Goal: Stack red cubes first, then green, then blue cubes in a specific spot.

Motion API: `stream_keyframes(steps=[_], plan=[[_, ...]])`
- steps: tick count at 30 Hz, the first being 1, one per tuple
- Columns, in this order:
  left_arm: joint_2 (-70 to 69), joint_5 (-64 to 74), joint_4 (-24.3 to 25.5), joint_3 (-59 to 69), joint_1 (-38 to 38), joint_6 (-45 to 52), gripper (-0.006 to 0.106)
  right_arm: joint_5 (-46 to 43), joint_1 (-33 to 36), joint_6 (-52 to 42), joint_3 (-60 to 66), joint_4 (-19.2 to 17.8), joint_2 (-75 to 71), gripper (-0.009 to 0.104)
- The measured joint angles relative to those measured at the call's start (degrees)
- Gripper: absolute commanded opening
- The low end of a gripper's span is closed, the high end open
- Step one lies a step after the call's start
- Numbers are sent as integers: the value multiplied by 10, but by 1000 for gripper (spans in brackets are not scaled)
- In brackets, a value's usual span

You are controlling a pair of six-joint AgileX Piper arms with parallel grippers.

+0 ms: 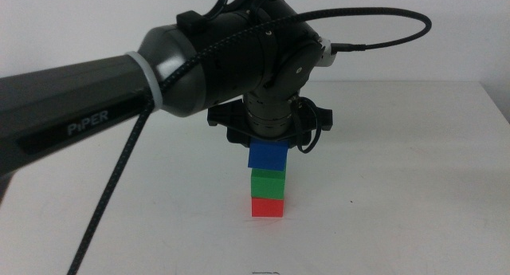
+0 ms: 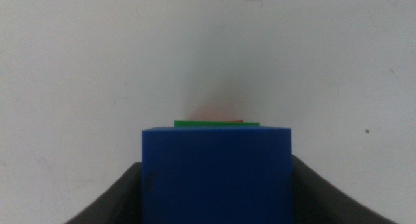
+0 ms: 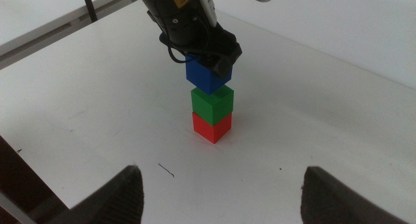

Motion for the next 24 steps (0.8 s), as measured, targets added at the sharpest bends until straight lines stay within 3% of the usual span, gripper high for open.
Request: stream_keyframes(steps=[4, 8, 12, 18, 24], plan=[[-5, -1, -10, 0, 4, 35, 17, 0, 0, 0, 0, 0, 0, 62], [-5, -4, -86, 0, 35, 115, 17, 0, 0, 0, 0, 0, 0, 62], [-5, -10, -122, 0, 61, 149, 17, 0, 0, 0, 0, 0, 0, 62], [-2, -38, -118, 0, 56, 136, 17, 0, 0, 0, 0, 0, 0, 62], [9, -39, -61, 0, 30, 84, 17, 0, 0, 0, 0, 0, 0, 62]])
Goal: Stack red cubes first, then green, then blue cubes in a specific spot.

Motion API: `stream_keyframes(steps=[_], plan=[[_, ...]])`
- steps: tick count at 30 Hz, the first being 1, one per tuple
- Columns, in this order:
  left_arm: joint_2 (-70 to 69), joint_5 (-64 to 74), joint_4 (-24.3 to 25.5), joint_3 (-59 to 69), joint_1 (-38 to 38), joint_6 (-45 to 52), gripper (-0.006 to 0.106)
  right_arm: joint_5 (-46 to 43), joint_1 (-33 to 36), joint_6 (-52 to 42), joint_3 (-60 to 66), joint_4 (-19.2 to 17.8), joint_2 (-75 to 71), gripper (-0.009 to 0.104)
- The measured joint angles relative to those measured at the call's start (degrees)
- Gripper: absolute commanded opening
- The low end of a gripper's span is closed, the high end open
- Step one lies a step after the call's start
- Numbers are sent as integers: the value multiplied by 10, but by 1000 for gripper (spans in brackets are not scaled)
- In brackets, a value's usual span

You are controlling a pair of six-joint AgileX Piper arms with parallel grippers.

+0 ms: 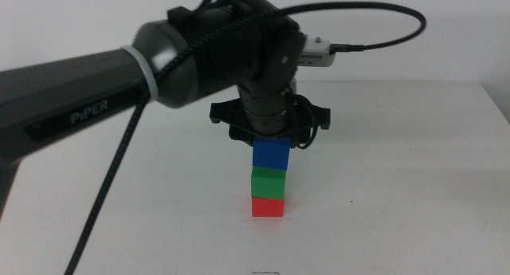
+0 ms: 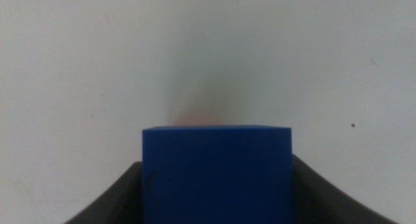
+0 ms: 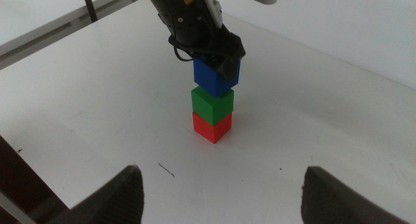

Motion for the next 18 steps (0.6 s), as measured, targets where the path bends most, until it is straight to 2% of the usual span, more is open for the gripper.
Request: stream_keyframes(steps=[4, 18], plan=[[0, 1, 30, 0, -14, -25, 17, 0, 0, 0, 0, 0, 0, 62], [0, 16, 42, 1, -18, -34, 17, 0, 0, 0, 0, 0, 0, 62]])
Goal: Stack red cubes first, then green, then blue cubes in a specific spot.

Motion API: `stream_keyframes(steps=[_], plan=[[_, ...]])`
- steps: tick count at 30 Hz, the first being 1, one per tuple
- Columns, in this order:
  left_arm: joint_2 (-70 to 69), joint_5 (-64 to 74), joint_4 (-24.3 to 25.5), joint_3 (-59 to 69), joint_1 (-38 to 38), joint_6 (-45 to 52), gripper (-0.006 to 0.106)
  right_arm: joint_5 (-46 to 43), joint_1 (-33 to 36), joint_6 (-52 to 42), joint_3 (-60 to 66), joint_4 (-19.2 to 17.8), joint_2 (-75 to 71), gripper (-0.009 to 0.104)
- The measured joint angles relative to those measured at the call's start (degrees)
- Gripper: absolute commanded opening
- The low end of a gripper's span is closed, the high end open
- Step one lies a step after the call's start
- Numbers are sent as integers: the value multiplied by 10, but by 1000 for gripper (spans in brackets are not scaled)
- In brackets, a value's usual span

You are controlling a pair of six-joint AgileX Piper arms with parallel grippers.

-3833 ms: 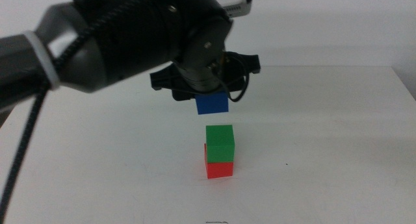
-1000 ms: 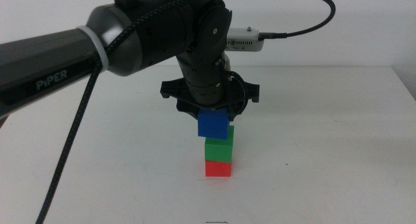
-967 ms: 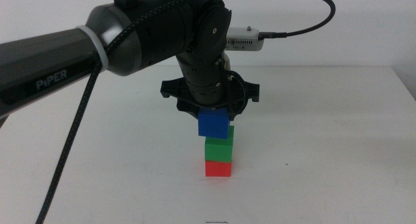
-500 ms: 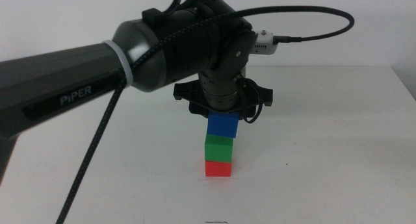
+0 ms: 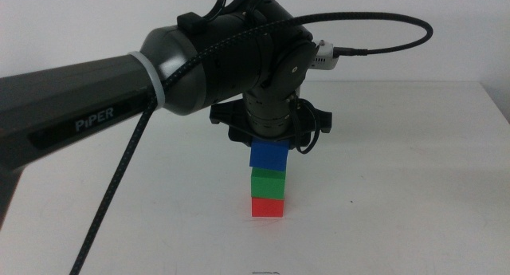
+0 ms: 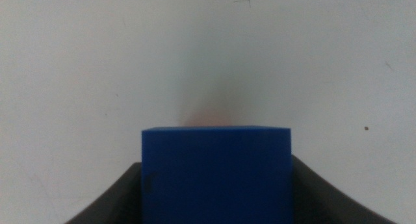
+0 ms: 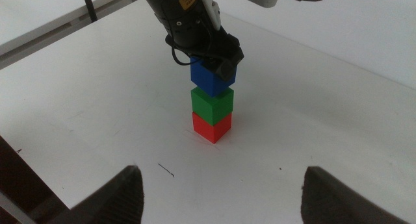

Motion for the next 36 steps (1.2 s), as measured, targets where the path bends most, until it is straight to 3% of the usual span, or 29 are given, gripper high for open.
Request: stream_keyframes(steps=[13, 14, 15, 16, 21, 25, 36], plan=[[0, -51, 0, 40, 0, -20, 17, 0, 0, 0, 0, 0, 0, 62], [0, -51, 0, 40, 0, -22, 28, 0, 0, 0, 0, 0, 0, 62], [0, -51, 0, 40, 0, -23, 31, 0, 0, 0, 0, 0, 0, 62], [0, -51, 0, 40, 0, -24, 62, 0, 0, 0, 0, 0, 0, 62], [0, -50, 7, 41, 0, -24, 86, 0, 0, 0, 0, 0, 0, 62], [0, -47, 9, 42, 0, -23, 94, 0, 0, 0, 0, 0, 0, 62], [-71, -35, 9, 44, 0, 33, 94, 0, 0, 0, 0, 0, 0, 62]])
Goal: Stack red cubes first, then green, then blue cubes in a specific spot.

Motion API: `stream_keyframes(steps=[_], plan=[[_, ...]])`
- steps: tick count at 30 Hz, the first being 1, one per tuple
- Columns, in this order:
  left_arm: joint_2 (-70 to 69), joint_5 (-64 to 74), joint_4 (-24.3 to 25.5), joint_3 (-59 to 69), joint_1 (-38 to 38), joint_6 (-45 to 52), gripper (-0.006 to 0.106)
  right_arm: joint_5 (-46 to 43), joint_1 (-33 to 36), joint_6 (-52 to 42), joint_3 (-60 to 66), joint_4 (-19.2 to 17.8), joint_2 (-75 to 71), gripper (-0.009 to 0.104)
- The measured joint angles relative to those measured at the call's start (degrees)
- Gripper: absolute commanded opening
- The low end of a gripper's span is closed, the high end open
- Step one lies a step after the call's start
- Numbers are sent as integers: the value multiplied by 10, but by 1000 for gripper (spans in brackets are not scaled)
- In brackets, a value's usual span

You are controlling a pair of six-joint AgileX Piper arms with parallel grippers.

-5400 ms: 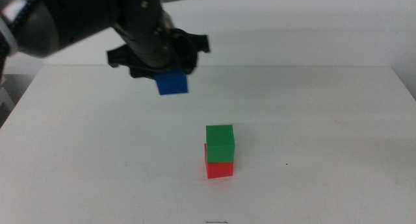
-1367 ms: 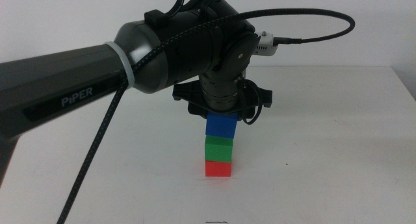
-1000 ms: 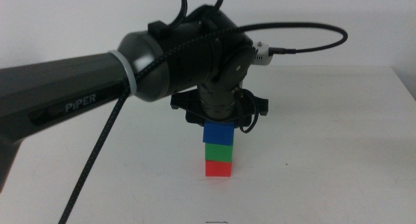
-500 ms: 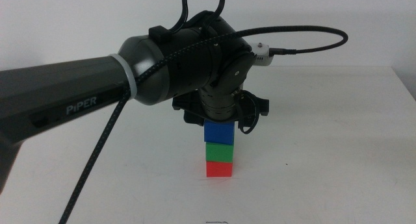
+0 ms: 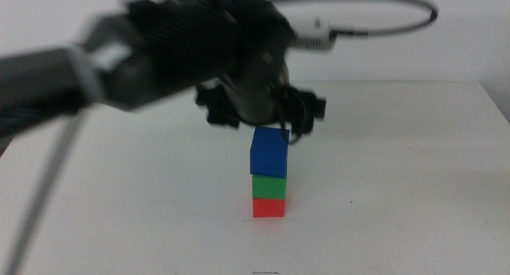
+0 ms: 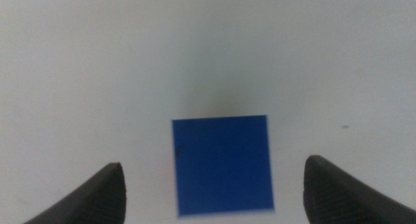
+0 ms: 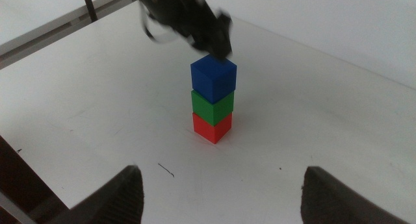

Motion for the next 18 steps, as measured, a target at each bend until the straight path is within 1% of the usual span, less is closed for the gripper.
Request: stream_keyframes(steps=[4, 8, 15, 18], plan=[[-80, 12, 4, 0, 0, 36, 94, 0, 0, 0, 0, 0, 0, 62], [-144, 31, 9, 0, 0, 42, 94, 0, 0, 0, 0, 0, 0, 62], [-225, 115, 59, 0, 2, 49, 94, 0, 0, 0, 0, 0, 0, 62], [-265, 125, 65, 17, 26, 83, 94, 0, 0, 0, 0, 0, 0, 62]])
